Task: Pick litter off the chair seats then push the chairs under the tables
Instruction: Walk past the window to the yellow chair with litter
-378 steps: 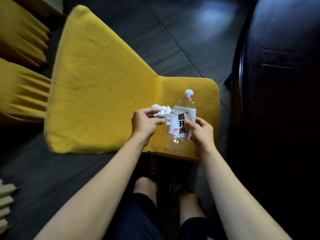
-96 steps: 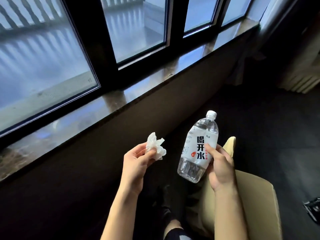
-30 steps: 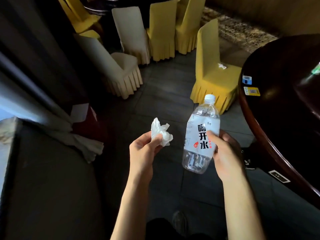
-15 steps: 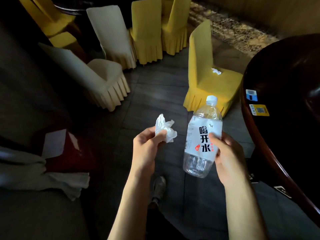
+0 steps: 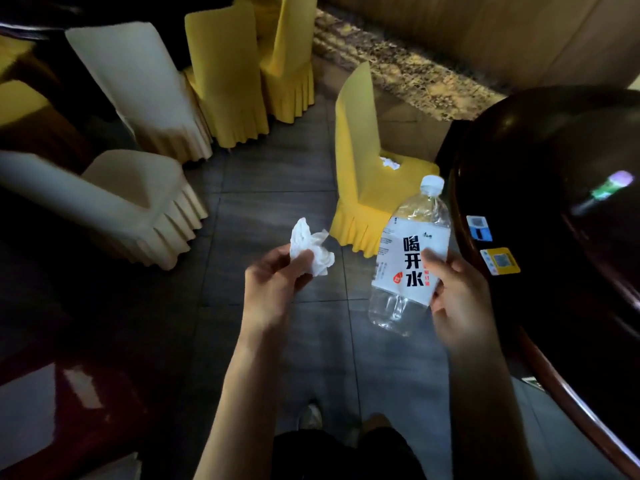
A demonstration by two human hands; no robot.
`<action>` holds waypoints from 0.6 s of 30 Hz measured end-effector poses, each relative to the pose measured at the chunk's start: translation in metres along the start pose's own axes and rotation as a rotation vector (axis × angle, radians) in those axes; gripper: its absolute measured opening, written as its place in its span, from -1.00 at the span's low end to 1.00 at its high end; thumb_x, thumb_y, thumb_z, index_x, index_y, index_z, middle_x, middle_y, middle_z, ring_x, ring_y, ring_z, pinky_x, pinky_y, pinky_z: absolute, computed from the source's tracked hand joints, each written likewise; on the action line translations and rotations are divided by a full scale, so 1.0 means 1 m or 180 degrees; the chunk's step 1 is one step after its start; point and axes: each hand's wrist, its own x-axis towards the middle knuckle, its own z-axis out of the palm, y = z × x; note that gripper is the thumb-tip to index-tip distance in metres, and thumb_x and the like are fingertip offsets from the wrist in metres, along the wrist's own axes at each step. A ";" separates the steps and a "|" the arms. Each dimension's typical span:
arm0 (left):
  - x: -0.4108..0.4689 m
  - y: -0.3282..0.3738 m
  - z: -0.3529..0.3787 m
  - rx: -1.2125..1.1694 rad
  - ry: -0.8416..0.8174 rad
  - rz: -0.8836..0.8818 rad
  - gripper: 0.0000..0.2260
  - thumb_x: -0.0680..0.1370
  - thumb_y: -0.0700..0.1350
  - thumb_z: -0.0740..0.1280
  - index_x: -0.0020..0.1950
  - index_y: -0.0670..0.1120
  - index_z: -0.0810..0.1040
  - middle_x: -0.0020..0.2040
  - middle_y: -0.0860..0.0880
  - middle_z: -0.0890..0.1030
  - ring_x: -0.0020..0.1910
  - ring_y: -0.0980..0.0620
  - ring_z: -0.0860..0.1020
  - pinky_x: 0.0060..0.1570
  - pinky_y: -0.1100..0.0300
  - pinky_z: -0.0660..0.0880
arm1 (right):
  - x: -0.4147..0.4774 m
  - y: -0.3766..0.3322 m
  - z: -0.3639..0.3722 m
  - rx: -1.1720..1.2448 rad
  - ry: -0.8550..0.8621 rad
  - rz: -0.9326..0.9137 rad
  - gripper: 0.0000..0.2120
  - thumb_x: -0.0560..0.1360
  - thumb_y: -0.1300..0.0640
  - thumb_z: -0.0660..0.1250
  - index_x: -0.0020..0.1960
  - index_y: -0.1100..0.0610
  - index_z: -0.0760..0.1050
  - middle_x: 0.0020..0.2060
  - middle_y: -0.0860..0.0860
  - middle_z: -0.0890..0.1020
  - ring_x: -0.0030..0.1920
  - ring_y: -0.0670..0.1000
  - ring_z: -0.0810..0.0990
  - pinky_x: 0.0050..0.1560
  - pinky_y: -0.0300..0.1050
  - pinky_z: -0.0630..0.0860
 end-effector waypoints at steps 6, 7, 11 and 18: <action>0.068 0.005 0.030 0.0054 -0.0258 0.0081 -0.82 0.57 -0.33 0.37 0.12 -0.23 0.70 0.05 -0.09 0.75 0.02 -0.04 0.72 -0.04 0.22 0.62 | 0.067 -0.005 0.017 -0.0360 -0.0053 -0.0086 -0.95 0.61 0.22 0.33 0.02 0.13 0.57 -0.09 0.17 0.69 0.17 0.31 0.61 0.09 0.11 0.61; 0.084 0.008 0.040 0.0081 -0.0338 0.0097 -0.81 0.57 -0.32 0.37 0.13 -0.21 0.70 0.09 -0.08 0.75 0.07 -0.05 0.71 -0.01 0.21 0.61 | 0.081 -0.009 0.021 -0.0348 -0.0050 -0.0144 -0.94 0.62 0.23 0.32 0.04 0.14 0.57 -0.14 0.04 0.71 0.13 0.18 0.66 0.00 -0.02 0.63; 0.154 0.024 0.084 0.0091 -0.0469 0.0181 -0.79 0.57 -0.32 0.35 0.17 -0.22 0.69 0.13 -0.11 0.73 0.09 -0.05 0.71 0.02 0.21 0.61 | 0.148 -0.029 0.037 0.0025 0.0055 -0.0210 -0.85 0.61 0.28 0.30 0.08 0.14 0.62 -0.12 -0.01 0.78 -0.08 -0.05 0.76 -0.17 -0.19 0.68; 0.271 0.064 0.169 0.0314 -0.0633 0.0255 -0.83 0.57 -0.29 0.36 0.12 -0.22 0.68 -0.02 -0.11 0.76 0.00 -0.03 0.73 0.08 0.09 0.64 | 0.278 -0.089 0.062 0.0357 0.0247 -0.0410 -0.85 0.58 0.27 0.36 0.12 0.15 0.63 -0.01 0.10 0.76 0.01 0.09 0.75 -0.04 0.00 0.69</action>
